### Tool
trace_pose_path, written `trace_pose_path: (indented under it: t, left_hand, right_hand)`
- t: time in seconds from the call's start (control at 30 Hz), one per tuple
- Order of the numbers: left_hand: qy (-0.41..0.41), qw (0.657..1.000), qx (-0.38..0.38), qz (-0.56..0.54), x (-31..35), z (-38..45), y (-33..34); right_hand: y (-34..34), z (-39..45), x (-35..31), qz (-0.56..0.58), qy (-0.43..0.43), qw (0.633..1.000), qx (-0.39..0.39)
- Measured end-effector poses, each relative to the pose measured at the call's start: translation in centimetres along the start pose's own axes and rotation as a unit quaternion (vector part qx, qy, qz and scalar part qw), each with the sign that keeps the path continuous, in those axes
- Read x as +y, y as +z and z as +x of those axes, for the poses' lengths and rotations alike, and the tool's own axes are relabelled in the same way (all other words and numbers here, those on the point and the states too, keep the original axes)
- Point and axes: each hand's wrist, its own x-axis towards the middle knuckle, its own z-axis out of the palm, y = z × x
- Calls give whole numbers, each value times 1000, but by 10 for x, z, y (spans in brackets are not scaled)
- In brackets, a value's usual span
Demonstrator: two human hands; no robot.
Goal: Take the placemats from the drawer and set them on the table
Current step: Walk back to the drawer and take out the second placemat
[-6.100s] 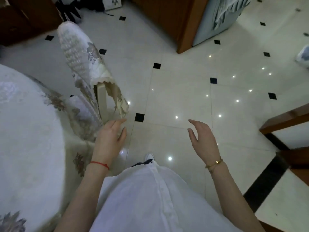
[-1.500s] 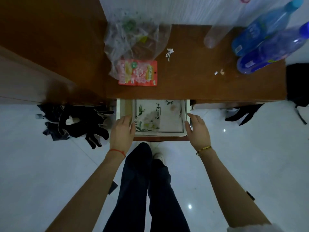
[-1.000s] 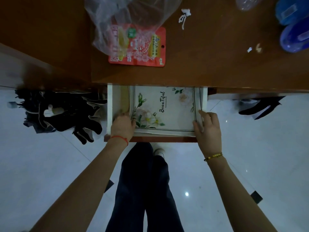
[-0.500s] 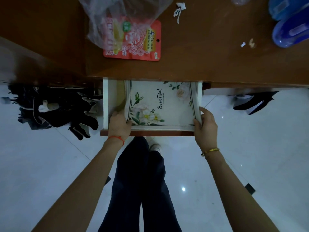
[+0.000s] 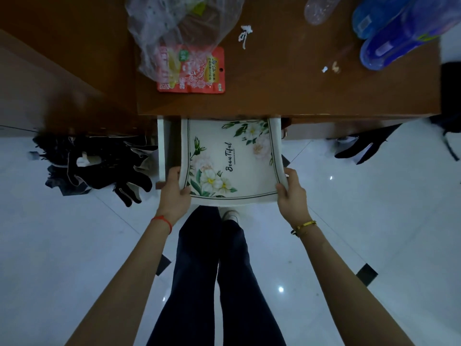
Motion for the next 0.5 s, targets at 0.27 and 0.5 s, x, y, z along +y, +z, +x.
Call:
trace_pose_path:
  t: [0.27,0.5]
  left_hand:
    - [-5,999,3,-36,20,-106,-35]
    - [52,996,-4,-70,72,-194,-64]
  right_hand:
    - [-52,-84,-25,47,-7,999,-6]
    - [-115,-168,-60,90,-14,995,43]
